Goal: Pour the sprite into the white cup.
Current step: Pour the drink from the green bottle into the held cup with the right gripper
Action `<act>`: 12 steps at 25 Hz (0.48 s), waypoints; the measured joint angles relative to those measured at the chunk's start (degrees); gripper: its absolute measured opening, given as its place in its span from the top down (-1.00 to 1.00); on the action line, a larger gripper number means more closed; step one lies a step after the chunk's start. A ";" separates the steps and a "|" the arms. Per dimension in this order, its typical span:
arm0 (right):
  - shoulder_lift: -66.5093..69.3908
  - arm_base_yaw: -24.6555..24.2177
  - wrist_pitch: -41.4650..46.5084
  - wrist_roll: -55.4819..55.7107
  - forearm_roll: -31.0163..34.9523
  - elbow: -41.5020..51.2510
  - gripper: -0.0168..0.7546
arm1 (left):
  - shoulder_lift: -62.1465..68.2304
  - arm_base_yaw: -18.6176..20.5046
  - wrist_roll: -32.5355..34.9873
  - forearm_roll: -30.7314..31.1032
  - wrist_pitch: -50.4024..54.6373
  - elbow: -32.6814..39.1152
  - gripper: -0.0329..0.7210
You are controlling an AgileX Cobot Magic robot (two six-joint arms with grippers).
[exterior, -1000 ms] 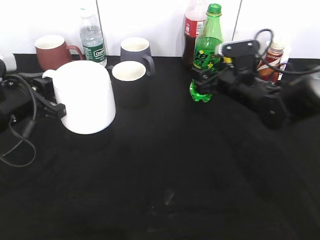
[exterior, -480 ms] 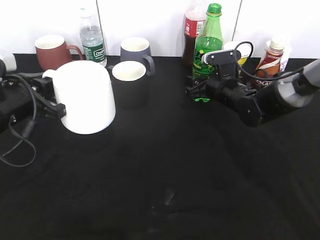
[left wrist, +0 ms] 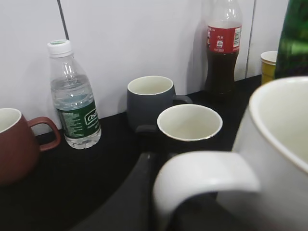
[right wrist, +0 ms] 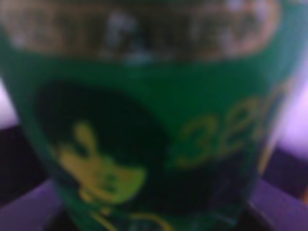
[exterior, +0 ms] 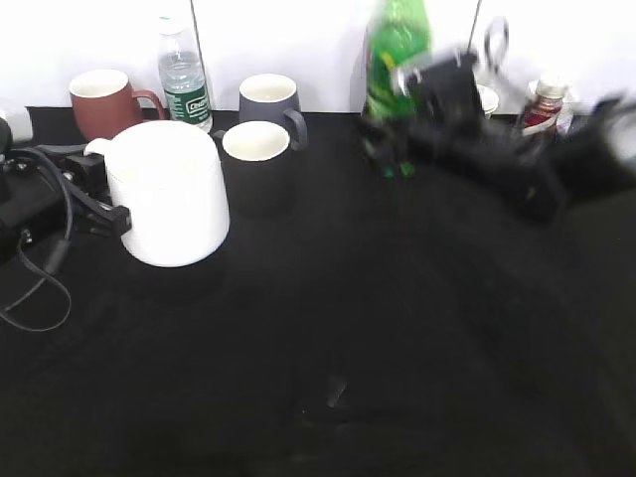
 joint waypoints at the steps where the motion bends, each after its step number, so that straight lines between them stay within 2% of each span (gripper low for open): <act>1: -2.17 1.51 0.43 -0.24 -1.78 0.00 -0.16 | 0.00 0.00 0.00 0.00 0.00 0.00 0.77; 4: -4.80 5.05 1.47 -4.06 -8.29 0.04 -0.16 | 0.00 0.00 0.00 0.00 0.00 0.00 0.77; 6: -4.80 6.91 2.88 -11.50 -10.58 0.12 -0.16 | 0.00 0.00 -1.69 0.00 0.05 0.00 0.77; 9: -4.80 7.26 3.08 -25.66 -10.70 0.12 -0.16 | 0.00 0.00 -2.54 2.01 -0.01 0.69 0.77; 12: -4.80 7.26 3.14 -41.08 -6.64 0.12 -0.16 | 0.00 0.00 -2.59 6.64 0.85 0.87 0.77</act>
